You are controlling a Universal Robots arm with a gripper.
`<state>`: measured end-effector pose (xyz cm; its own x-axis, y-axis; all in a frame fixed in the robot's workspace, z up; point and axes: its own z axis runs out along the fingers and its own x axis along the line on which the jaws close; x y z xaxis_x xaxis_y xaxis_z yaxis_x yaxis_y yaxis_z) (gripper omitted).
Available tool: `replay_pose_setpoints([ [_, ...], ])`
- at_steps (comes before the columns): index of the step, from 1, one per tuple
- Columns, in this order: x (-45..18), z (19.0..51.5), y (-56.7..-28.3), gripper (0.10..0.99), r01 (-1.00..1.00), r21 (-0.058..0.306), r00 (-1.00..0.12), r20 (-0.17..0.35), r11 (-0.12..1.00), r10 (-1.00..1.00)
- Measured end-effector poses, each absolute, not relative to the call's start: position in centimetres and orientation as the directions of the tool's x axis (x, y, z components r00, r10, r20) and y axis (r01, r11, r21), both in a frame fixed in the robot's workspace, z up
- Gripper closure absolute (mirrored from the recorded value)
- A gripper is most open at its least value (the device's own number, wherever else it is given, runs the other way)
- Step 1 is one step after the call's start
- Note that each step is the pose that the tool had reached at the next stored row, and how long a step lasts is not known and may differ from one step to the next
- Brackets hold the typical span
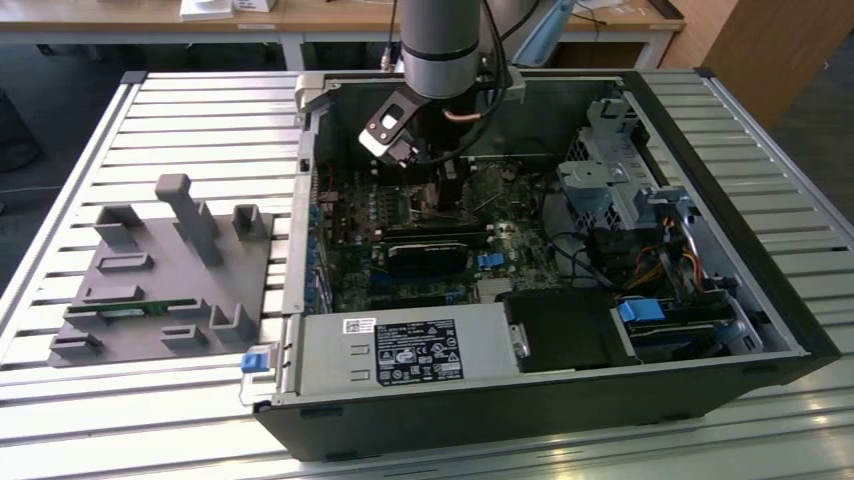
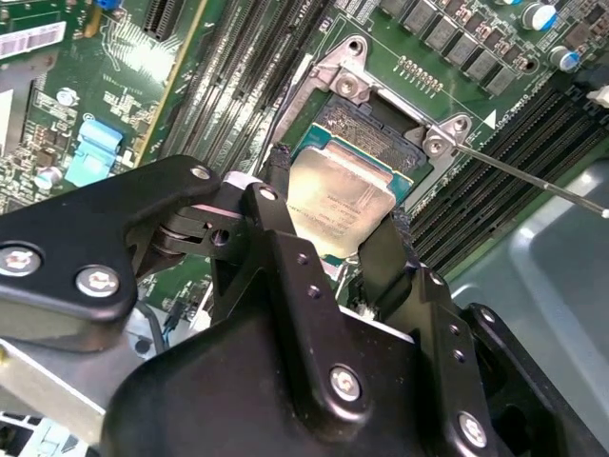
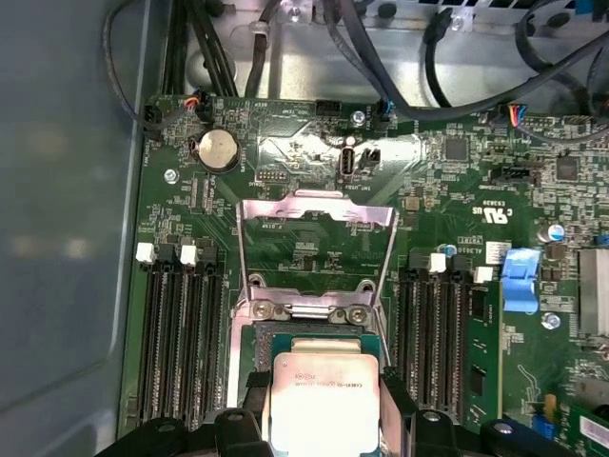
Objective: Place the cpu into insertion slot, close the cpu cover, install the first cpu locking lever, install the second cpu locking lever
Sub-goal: 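Place the cpu into insertion slot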
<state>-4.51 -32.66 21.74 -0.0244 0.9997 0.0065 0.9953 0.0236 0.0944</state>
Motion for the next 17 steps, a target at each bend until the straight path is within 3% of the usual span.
replay_pose_setpoints([
  [17,-4.7,20.5,-32.2,0.545,0.995,0.094,-0.022,0.007,0.021,1.000],
])
